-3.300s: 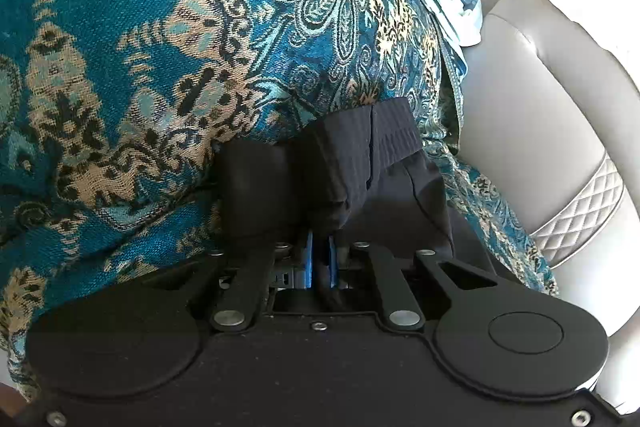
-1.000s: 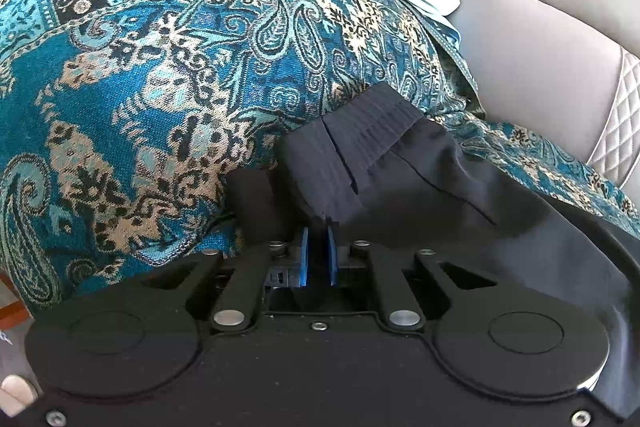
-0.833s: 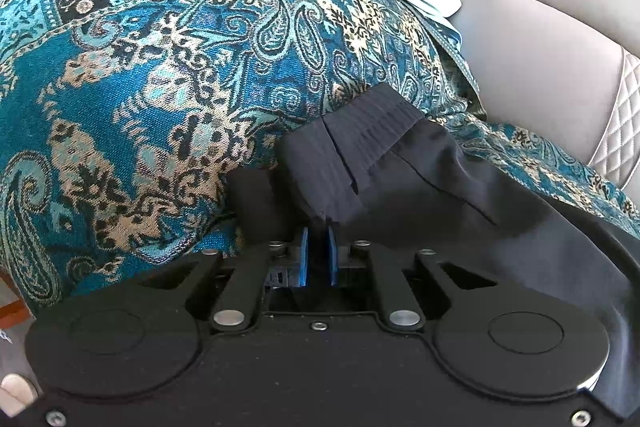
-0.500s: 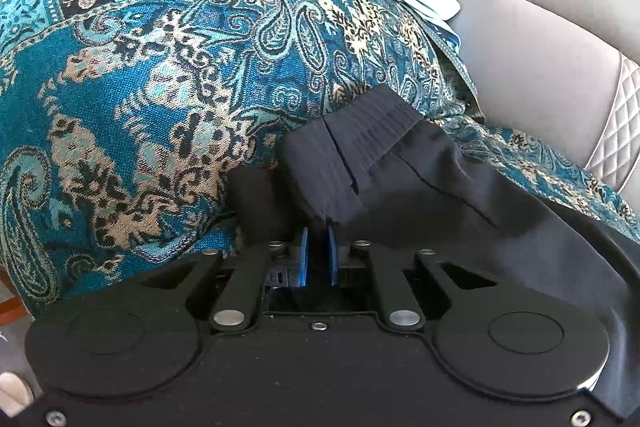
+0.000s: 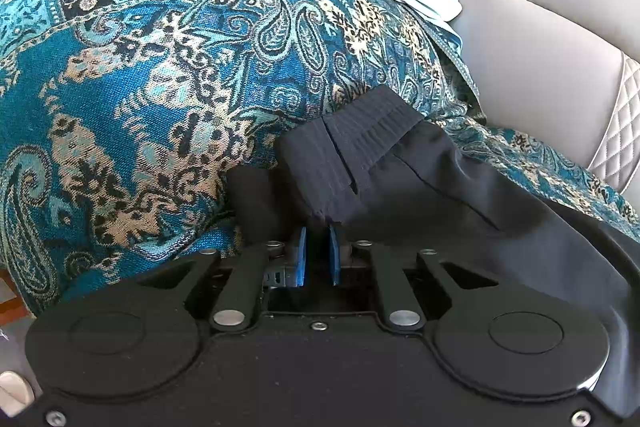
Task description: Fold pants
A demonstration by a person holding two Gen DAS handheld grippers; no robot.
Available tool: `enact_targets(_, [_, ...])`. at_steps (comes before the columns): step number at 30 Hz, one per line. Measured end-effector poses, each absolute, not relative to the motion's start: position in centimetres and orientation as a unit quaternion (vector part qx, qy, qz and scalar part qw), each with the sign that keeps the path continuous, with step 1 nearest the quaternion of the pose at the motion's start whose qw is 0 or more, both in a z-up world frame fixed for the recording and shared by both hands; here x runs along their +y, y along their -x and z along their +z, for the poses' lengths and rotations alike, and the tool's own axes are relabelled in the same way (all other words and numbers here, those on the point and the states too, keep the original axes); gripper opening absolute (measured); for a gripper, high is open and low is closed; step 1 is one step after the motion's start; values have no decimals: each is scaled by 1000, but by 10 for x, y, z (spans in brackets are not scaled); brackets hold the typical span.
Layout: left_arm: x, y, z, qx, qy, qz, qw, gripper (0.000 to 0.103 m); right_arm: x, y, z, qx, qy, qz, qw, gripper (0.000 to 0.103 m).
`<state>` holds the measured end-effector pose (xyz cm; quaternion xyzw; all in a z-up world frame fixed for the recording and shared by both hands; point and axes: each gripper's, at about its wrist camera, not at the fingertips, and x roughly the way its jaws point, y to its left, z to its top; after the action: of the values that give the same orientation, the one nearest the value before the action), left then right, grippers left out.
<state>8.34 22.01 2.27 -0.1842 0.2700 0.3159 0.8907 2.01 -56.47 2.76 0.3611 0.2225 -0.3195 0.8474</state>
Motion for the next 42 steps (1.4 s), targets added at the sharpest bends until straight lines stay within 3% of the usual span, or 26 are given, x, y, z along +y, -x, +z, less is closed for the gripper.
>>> enact_targets(3, [223, -83, 23, 270, 185, 312, 892, 13, -569, -13, 25, 205, -423, -279, 838, 18])
enact_targets(8, [221, -84, 22, 270, 178, 314, 893, 13, -564, -16, 25, 209, -405, -255, 853, 27])
enact_targets(12, [222, -85, 22, 271, 179, 314, 892, 13, -565, -12, 30, 181, -415, -238, 859, 50])
enact_targets(17, [223, -83, 22, 270, 175, 311, 895, 13, -562, -20, 30, 216, -378, -252, 864, 48])
enact_targets(18, [223, -83, 22, 270, 174, 310, 895, 13, -560, -23, 30, 225, -366, -254, 867, 41])
enact_targets(19, [223, -83, 22, 270, 174, 310, 895, 13, -556, -25, 31, 231, -348, -263, 870, 18])
enact_targets(20, [224, -83, 22, 270, 175, 309, 895, 13, -555, -27, 31, 236, -338, -273, 869, 8])
enact_targets(28, [225, -81, 22, 270, 178, 305, 896, 13, -538, -16, 47, 205, -263, -367, 868, 9])
enact_targets(34, [228, -79, 22, 269, 186, 298, 897, 13, -542, -27, 35, 264, -230, -387, 853, 11])
enact_targets(37, [230, -77, 22, 268, 195, 295, 896, 13, -539, -29, 35, 266, -214, -401, 850, 19])
enact_targets(38, [231, -77, 22, 268, 198, 294, 896, 13, -537, -29, 35, 265, -204, -412, 848, 36])
enact_targets(40, [232, -76, 22, 267, 199, 292, 897, 13, -534, -28, 36, 263, -172, -465, 828, 41])
enact_targets(42, [231, -76, 22, 265, 198, 293, 897, 13, -533, -26, 42, 255, -133, -511, 810, 36])
